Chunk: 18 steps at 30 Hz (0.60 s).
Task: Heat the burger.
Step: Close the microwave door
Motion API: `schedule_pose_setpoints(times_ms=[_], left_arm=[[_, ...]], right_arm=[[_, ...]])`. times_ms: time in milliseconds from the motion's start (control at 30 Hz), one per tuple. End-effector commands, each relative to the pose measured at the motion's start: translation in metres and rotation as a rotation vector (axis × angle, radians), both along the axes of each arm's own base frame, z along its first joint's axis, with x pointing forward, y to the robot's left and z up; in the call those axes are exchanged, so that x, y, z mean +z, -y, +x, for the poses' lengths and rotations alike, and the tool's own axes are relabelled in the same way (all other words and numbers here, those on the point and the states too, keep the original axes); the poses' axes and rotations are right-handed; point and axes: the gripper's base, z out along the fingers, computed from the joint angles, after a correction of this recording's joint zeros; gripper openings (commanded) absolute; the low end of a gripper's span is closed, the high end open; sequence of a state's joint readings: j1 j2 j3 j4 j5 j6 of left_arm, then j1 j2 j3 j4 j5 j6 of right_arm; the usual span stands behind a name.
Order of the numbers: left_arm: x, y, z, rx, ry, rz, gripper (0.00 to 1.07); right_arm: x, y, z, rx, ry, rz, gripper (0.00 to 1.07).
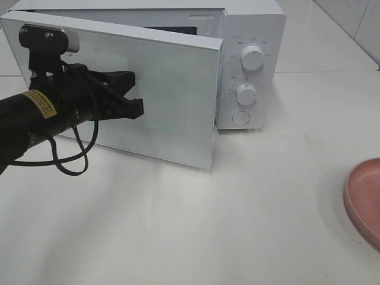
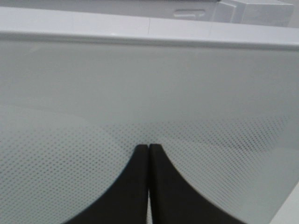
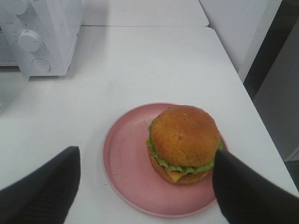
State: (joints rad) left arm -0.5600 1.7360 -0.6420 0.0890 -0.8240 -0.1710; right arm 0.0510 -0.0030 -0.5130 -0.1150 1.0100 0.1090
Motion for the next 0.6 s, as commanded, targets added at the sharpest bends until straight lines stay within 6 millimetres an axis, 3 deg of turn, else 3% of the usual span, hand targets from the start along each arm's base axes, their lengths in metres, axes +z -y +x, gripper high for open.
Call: schedule_pose_setpoints(times_ms=[33, 600], left_arm=[[0.004, 0.01, 0.009, -0.006, 0.011, -0.009, 0.0], [0.005, 0.044, 0.047, -0.014, 0.043, -0.042, 0.0]], right_arm=[[0.0, 0.0, -0.003, -0.002, 0.036, -0.007, 0.76], [0.0, 0.0, -0.003, -0.002, 0.036, -0.007, 0.76]])
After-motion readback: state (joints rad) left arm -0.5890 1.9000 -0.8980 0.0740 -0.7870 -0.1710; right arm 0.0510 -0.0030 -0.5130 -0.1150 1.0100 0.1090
